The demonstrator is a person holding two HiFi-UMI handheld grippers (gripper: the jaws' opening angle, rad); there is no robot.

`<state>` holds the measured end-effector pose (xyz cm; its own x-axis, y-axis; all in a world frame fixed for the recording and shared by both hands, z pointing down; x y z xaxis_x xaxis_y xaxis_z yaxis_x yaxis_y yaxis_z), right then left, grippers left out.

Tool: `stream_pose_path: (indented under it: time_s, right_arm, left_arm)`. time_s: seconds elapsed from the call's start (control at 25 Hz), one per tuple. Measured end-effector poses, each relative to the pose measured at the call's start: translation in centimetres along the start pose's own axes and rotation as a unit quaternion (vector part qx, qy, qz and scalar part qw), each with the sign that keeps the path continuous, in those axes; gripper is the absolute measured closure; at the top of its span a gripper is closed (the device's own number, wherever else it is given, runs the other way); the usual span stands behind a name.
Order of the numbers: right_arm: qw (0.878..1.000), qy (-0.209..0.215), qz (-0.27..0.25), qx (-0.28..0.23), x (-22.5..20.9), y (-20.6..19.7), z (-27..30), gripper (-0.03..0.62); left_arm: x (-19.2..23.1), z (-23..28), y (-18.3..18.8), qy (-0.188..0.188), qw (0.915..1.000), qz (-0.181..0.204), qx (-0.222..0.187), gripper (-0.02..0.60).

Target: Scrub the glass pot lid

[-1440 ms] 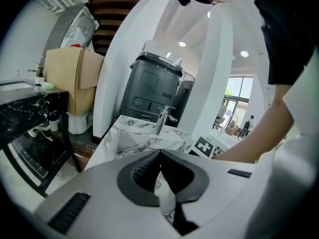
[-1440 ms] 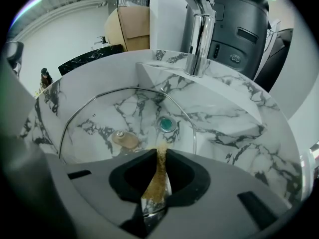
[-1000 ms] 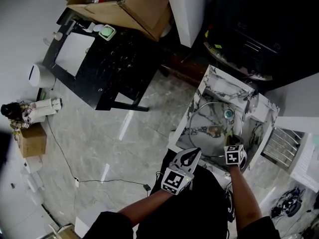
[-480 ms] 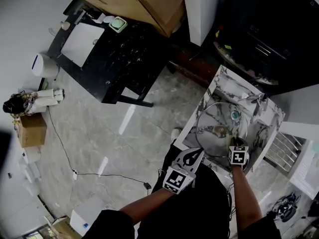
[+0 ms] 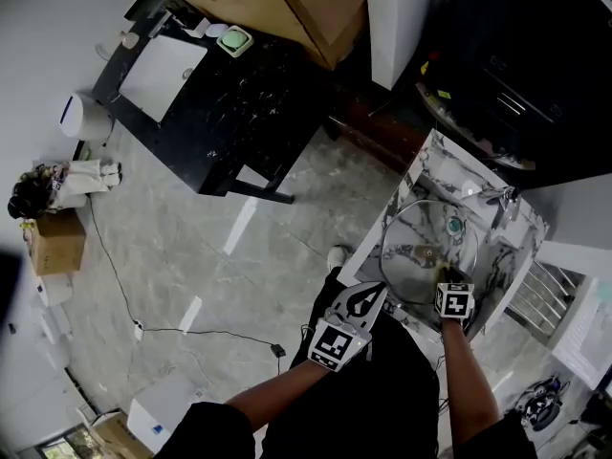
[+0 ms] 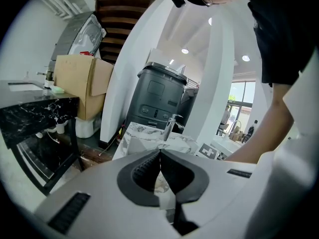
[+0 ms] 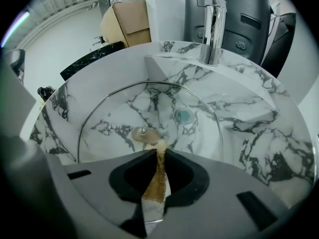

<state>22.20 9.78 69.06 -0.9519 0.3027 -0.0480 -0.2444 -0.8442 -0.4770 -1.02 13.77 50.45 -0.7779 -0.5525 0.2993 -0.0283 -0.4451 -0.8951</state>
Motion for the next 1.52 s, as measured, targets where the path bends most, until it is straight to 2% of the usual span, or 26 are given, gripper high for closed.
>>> stream_pose_path:
  time_s: [0.8,1.04,1.2,1.52]
  right_arm:
    - [0.997,0.05,-0.052,0.021,3.9,1.7,1.4,0.534]
    - [0.997,0.059,-0.051,0.022,4.4,2.0,1.7,0.534]
    - [0.996,0.08,-0.037,0.025,5.4,2.2,2.0,0.534]
    - [0.993,0.107,-0.047,0.022,7.7,3.2,2.6,0.534]
  left_arm:
    - [1.5,-0.2,-0.1,0.006,0.9998,-0.018,0.001,0.566]
    - [2.5,0.0,0.3,0.015,0.9997,-0.02,-0.003,0.566]
    - [2.9,0.0,0.2,0.017,0.9996,-0.02,0.002,0.566]
    - [3.3,-0.1,-0.1,0.019,0.9995,-0.023,0.005,0.566]
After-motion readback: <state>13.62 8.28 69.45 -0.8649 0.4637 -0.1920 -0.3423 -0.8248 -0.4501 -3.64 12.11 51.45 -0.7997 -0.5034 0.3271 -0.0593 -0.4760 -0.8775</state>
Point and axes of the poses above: the fingertips, and each gripper's own axes: z forward along the fingers, x to its left, y out of its top, the point moved 5 cm from there along -z, backward along the fingers, and after that the axes turned 5 degrees about -x, right-handed, at the moved point
